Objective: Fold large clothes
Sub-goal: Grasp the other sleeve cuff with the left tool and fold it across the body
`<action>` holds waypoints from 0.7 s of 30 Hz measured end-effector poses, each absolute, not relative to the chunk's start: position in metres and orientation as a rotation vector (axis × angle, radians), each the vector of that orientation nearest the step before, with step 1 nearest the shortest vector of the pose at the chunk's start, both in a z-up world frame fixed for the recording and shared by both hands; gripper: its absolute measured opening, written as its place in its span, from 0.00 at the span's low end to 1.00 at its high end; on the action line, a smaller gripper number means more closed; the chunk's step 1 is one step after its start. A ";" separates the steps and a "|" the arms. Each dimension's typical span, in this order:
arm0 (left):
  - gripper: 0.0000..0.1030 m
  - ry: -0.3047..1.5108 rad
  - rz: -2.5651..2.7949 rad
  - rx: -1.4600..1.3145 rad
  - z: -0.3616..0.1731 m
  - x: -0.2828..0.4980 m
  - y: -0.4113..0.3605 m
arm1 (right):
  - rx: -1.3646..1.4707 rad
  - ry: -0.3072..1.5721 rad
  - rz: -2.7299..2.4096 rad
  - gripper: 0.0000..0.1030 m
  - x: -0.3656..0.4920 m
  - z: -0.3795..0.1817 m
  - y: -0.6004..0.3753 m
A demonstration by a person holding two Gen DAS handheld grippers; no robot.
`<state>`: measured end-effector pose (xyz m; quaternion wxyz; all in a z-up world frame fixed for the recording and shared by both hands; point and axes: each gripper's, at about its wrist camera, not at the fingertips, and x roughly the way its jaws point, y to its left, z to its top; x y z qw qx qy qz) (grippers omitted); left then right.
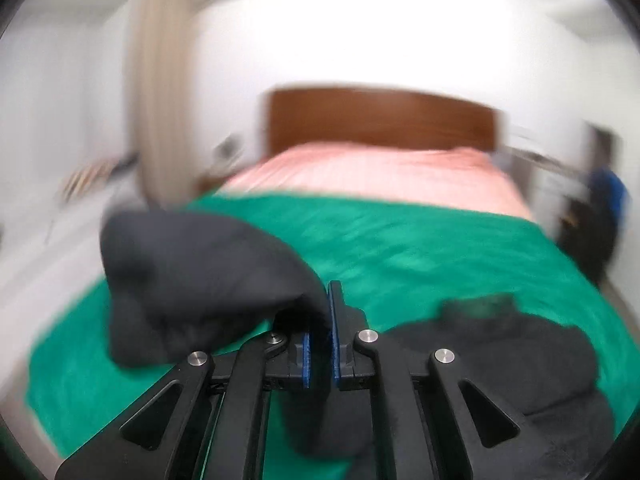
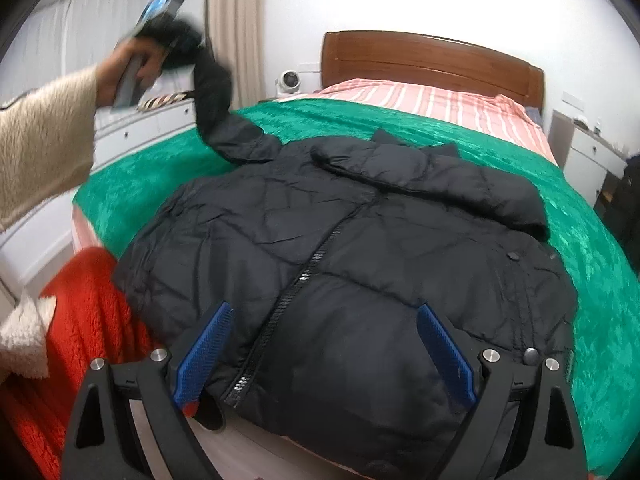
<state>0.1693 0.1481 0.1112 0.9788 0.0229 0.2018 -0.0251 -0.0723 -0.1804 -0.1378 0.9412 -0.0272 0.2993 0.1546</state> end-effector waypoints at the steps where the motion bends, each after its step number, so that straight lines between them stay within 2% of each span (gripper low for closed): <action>1: 0.06 0.380 -0.129 0.105 0.120 0.169 0.106 | -0.046 0.605 0.305 0.90 -0.073 -0.137 -0.185; 4: 0.09 0.375 -0.293 0.221 0.115 0.166 0.013 | -0.016 0.589 0.262 0.90 -0.078 -0.134 -0.200; 5: 0.17 0.402 -0.346 0.258 0.104 0.167 -0.017 | -0.002 0.583 0.245 0.90 -0.079 -0.134 -0.206; 6: 0.29 0.465 -0.410 0.307 0.082 0.170 -0.053 | 0.011 0.580 0.233 0.90 -0.080 -0.133 -0.212; 7: 0.66 0.510 -0.426 0.334 0.069 0.170 -0.071 | 0.021 0.578 0.224 0.90 -0.081 -0.132 -0.216; 8: 0.90 0.580 -0.416 0.372 0.041 0.170 -0.095 | 0.033 0.576 0.212 0.90 -0.082 -0.132 -0.221; 12: 0.89 0.704 -0.460 0.449 -0.020 0.147 -0.116 | 0.056 0.555 0.188 0.90 -0.087 -0.130 -0.234; 14: 0.89 0.731 -0.452 0.464 -0.033 0.132 -0.107 | 0.060 0.545 0.186 0.90 -0.089 -0.130 -0.237; 21: 0.93 0.788 -0.350 0.351 -0.026 0.087 -0.001 | 0.056 0.542 0.236 0.90 -0.081 -0.135 -0.228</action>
